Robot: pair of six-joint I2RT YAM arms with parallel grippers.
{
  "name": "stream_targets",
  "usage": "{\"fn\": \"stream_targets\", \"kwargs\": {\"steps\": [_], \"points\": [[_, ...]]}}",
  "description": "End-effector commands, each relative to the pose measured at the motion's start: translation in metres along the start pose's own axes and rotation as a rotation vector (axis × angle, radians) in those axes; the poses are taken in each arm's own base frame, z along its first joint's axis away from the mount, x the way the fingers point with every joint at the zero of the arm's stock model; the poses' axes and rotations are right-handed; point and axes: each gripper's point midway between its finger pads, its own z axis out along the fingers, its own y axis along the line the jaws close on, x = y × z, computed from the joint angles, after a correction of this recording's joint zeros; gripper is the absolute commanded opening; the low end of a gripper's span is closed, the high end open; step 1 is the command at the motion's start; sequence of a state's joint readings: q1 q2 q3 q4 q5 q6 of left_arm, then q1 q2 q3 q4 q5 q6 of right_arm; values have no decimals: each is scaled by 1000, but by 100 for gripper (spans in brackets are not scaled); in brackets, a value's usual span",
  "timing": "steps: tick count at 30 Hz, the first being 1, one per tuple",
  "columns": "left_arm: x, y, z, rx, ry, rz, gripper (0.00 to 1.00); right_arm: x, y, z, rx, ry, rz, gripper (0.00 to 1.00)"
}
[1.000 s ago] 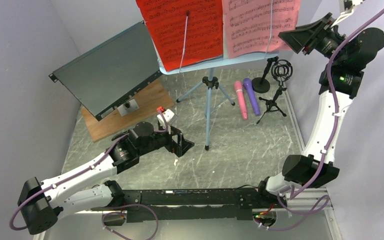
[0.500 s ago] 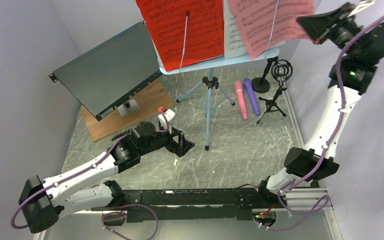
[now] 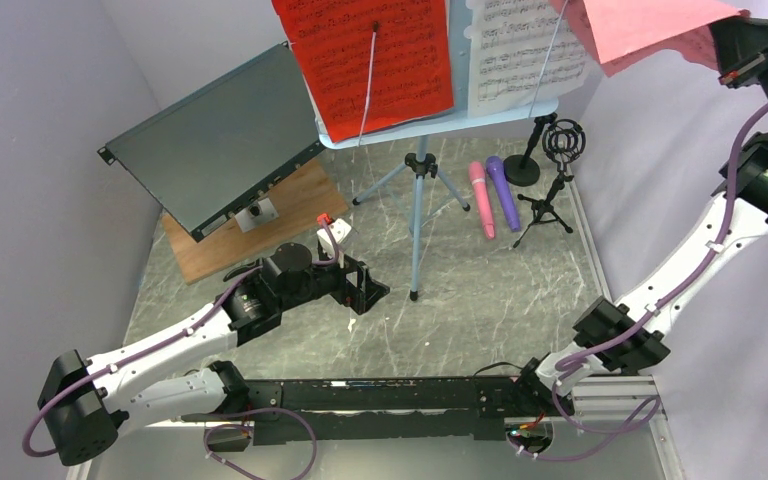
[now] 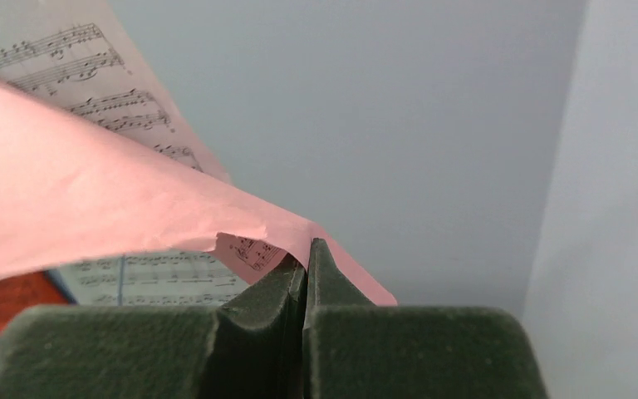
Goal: Pack up the instrument practice props
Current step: Pick up the sheet music from the music stand.
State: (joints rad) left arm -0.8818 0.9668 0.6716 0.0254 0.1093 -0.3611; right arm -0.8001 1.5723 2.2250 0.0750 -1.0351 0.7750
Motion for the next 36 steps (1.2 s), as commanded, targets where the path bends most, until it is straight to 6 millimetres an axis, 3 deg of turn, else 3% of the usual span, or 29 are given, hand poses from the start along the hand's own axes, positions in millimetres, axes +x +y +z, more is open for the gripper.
{"fn": "stream_targets", "kwargs": {"steps": [1,6,10,18,24,28,32,36], "points": [[-19,-10,0,35,-44,1,99,-39,1,-20,136,-94,-89,0],[-19,-9,0,35,-43,4,100,-44,-11,-39,181,-110,-74,0],[-19,-10,1,41,-47,11,100,-27,-15,-50,183,-67,-63,0],[-20,-12,5,62,-51,34,99,3,5,-75,195,15,-132,0],[-20,-20,6,124,-77,83,99,63,27,-110,97,208,-162,0],[-25,-28,2,183,-126,168,99,114,42,-135,-7,341,-69,0],[-27,-34,-1,235,-184,266,100,147,57,-150,-68,386,9,0],[-27,-37,0,266,-218,321,99,178,51,-159,-55,391,75,0]]}}
